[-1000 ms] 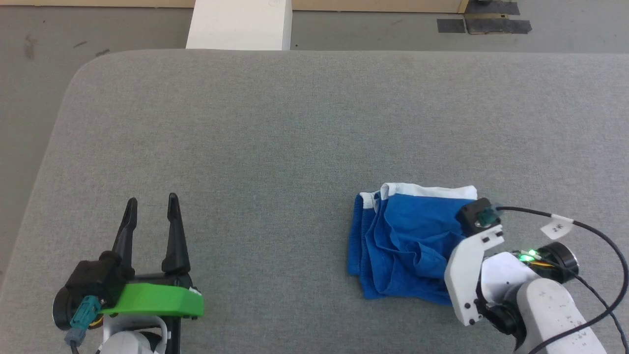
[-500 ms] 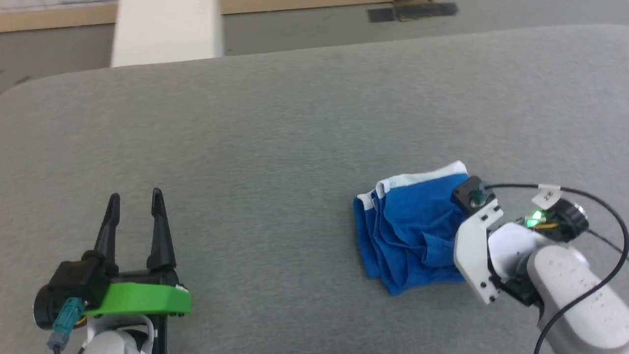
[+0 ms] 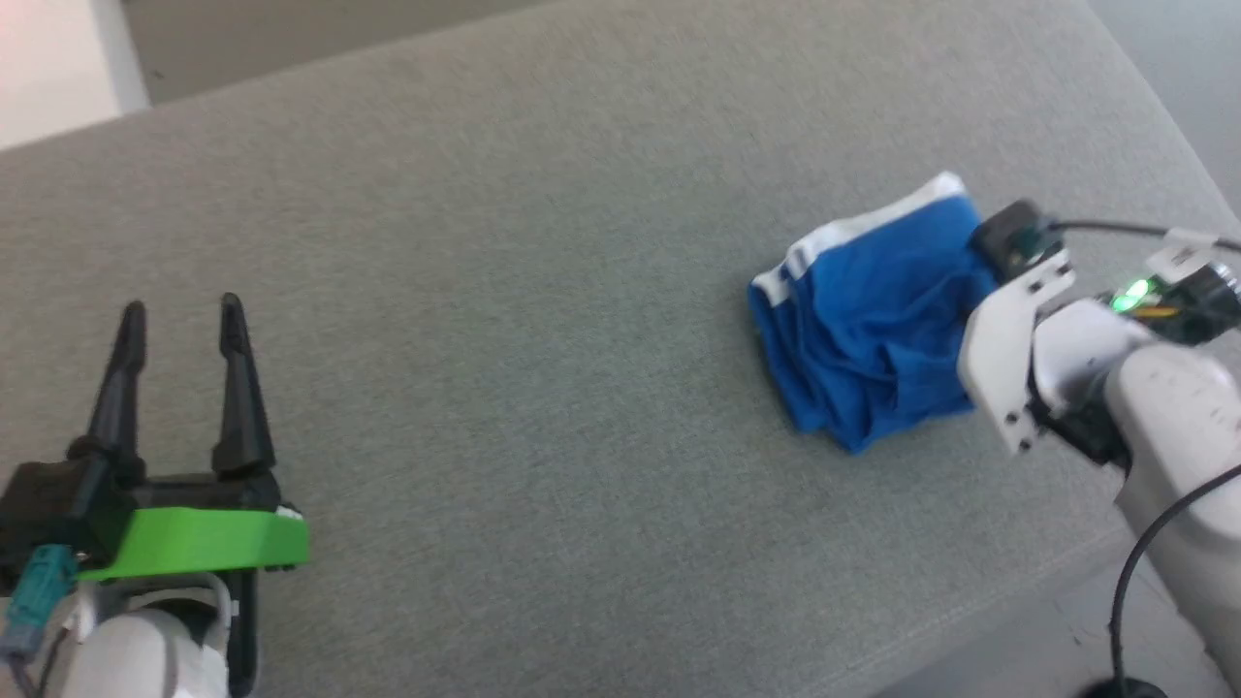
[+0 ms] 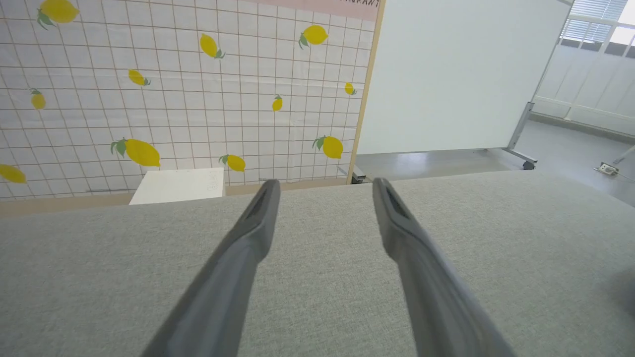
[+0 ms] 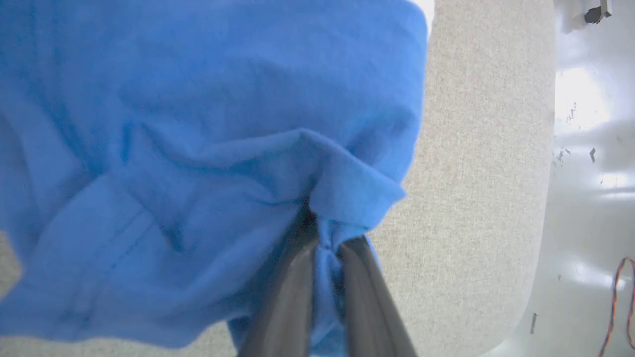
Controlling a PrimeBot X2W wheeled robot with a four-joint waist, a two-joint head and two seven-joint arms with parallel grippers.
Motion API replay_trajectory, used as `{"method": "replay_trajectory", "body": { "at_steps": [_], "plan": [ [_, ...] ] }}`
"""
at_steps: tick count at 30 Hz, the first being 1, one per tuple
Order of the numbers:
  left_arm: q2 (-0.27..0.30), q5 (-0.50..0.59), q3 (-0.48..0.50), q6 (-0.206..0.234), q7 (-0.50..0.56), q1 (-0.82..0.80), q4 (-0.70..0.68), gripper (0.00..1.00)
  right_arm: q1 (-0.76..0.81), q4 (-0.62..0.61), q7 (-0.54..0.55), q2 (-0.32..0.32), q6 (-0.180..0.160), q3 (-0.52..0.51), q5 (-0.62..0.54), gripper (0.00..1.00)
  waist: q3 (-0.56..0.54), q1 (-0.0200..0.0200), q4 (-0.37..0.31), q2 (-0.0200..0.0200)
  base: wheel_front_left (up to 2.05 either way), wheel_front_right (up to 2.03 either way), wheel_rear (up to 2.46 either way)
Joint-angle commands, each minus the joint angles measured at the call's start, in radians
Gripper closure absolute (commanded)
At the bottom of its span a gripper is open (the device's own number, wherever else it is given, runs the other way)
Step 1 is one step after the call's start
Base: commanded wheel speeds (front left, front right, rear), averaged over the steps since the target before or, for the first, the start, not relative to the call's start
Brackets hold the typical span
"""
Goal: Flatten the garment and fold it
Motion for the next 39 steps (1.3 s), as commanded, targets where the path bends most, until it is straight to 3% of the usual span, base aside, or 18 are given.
{"method": "replay_trajectory", "body": {
  "at_steps": [1,8,15,27,28,29,39],
  "plan": [
    [0.02,0.02,0.013,0.011,0.011,-0.015,-0.023,0.0,-0.042,0.025,-0.025,0.002,-0.002,-0.022,-0.003,1.0,0.11,0.0001,-0.076,0.0,0.0,0.0,0.0],
    [0.075,0.042,0.05,0.029,0.082,-0.032,-0.133,0.0,-0.148,0.15,-0.108,-0.023,-0.002,-0.122,-0.039,1.0,0.224,0.0001,-0.05,0.0,0.0,0.0,0.0],
    [0.116,0.049,0.083,0.04,0.148,-0.038,-0.223,0.0,-0.219,0.269,-0.145,-0.062,-0.002,-0.291,-0.094,1.0,0.318,0.0001,-0.003,0.0,0.0,0.0,0.0],
    [0.148,0.053,0.095,0.043,0.2,-0.029,-0.301,0.0,-0.246,0.333,-0.18,-0.137,-0.002,-0.477,-0.219,0.99,0.381,0.0001,0.033,0.0,0.0,0.0,0.0],
    [0.149,0.053,0.095,0.044,0.202,-0.028,-0.303,0.0,-0.248,0.334,-0.187,-0.141,-0.002,-0.492,-0.224,0.68,0.381,0.0001,0.035,0.0,0.0,0.0,0.0],
    [0.15,0.053,0.096,0.044,0.203,-0.027,-0.305,0.0,-0.25,0.333,-0.197,-0.148,-0.002,-0.507,-0.24,0.0,0.38,0.0001,0.037,0.0,0.0,0.0,0.0],
    [0.132,0.034,0.083,0.046,0.173,-0.015,-0.271,0.0,-0.26,0.292,-0.287,-0.155,-0.002,-0.614,-0.31,0.0,0.31,0.0001,0.047,0.0,0.0,0.0,0.0]
  ]
}}
